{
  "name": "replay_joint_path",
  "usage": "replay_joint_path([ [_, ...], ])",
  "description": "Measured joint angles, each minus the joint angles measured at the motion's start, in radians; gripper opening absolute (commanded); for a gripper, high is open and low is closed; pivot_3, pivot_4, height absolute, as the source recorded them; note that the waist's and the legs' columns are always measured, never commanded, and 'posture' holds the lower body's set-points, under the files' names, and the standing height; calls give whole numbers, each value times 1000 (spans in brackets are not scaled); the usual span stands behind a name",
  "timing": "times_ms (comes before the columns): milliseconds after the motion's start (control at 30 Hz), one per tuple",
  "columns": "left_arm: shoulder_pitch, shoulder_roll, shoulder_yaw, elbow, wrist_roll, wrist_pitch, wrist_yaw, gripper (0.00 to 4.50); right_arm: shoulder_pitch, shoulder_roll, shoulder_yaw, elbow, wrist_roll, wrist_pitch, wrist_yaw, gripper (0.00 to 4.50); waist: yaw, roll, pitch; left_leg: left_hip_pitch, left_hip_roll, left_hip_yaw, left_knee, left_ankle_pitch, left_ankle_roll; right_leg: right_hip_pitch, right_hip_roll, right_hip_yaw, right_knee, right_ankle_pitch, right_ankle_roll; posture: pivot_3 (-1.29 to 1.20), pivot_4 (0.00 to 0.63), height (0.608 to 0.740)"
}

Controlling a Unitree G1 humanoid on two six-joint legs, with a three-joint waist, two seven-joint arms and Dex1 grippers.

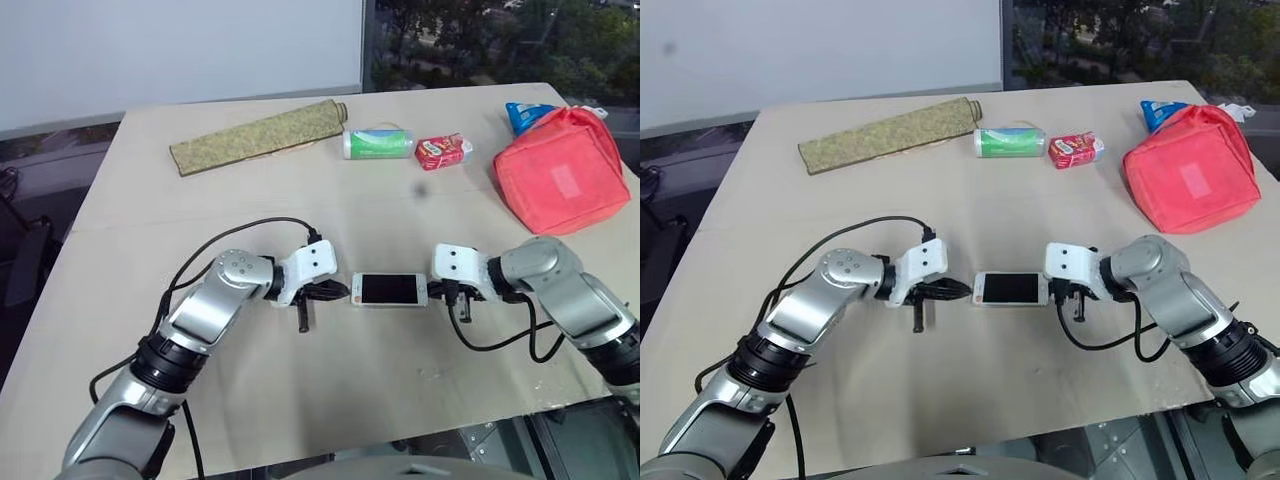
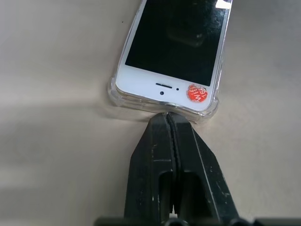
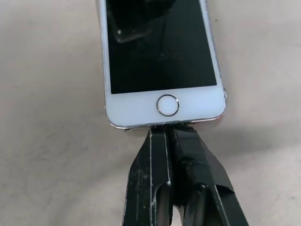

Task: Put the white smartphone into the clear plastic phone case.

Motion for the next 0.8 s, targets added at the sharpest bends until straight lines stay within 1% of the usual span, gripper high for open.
replay_joint_path([
  [200,7,12,14,0,-20,1,-10,0,29,-22,-24,-13,10,-10,-21,59,3,0,0,-1,0,-1,0,1,-2,-1,0,-1,0,0,0,0,150,740],
  [300,8,70,63,-13,-57,14,-47,0,71,-62,-71,-12,46,-47,-14,59,4,0,1,-3,0,-1,0,1,-2,-2,-1,-2,-1,0,-1,0,150,740],
  [333,7,75,81,-17,-71,26,-50,0,76,-68,-83,-9,56,-52,-12,59,4,0,1,-3,0,-1,0,1,-2,-2,-1,-2,-1,0,-1,0,150,740],
  [467,-39,59,123,-53,-129,55,-45,0,104,-78,-166,24,125,-94,0,59,9,0,1,-4,-1,-2,0,1,-2,-1,-2,-2,-3,0,-1,0,150,740],
  [567,-91,19,149,-51,-154,57,-26,0,122,-79,-236,69,164,-133,-6,59,10,-1,1,-3,-1,-1,0,1,-2,-1,-2,-1,-3,0,0,0,150,740],
  [633,-103,1,144,-54,-166,64,-19,0,125,-75,-270,79,198,-130,-6,59,5,-1,1,-3,-1,-1,0,1,-2,-1,-1,-1,-2,0,0,0,150,740],
  [733,-93,27,83,-55,-137,67,-20,0,142,-61,-278,64,235,-101,-20,59,-1,-1,1,-2,1,-1,-1,1,-2,-1,2,-1,-1,0,-1,0,150,740],
  [800,-92,33,73,-53,-135,77,-19,0,150,-55,-277,39,255,-67,-23,59,1,0,2,-2,1,-2,-1,1,-2,-2,3,-1,-1,0,-1,0,150,740],
])
